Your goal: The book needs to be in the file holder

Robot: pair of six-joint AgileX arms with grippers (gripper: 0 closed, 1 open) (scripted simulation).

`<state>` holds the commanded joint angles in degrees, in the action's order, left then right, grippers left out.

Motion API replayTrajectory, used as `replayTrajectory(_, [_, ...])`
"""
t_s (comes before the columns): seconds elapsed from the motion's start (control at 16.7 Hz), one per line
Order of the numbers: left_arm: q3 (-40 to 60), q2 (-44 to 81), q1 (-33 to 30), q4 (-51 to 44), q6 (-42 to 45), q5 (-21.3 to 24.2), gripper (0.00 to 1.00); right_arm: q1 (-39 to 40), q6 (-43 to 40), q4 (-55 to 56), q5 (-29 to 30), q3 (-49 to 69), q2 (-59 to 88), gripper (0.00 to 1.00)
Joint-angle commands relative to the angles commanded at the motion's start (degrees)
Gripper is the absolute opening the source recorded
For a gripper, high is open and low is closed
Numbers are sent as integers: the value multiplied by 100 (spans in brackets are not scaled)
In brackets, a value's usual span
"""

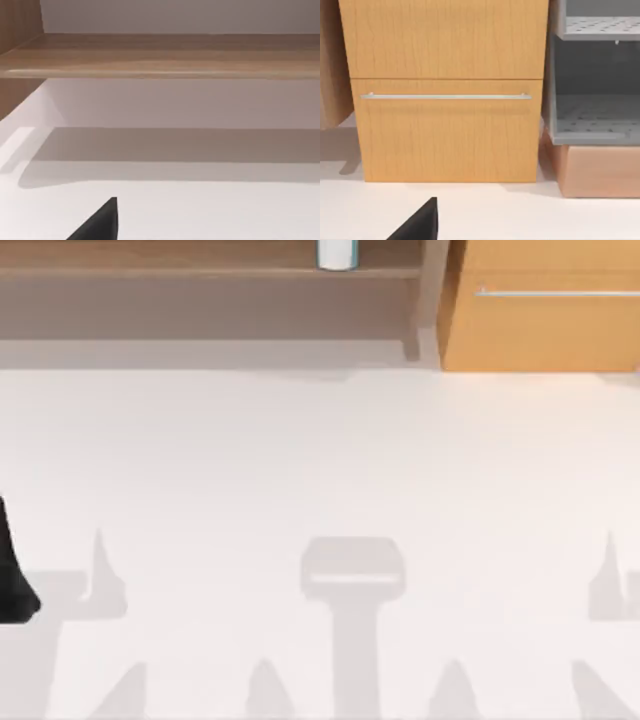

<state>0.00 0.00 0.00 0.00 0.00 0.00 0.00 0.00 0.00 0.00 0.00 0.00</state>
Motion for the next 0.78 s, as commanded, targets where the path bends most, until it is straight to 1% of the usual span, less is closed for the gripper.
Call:
replayTrajectory(0.24, [0, 0, 0, 0, 0, 0, 100, 118, -14, 159, 45, 169, 174, 100])
replayTrajectory(0.42, [0, 0, 0, 0, 0, 0, 100, 569, -62, 738, 237, 844, 888, 100])
replayTrajectory(0.6, [0, 0, 0, 0, 0, 0, 100, 1235, -124, 1548, 560, 1929, 2141, 100])
replayTrajectory(0.78, [0, 0, 0, 0, 0, 0, 100, 1983, -178, 2391, 987, 3241, 3913, 100])
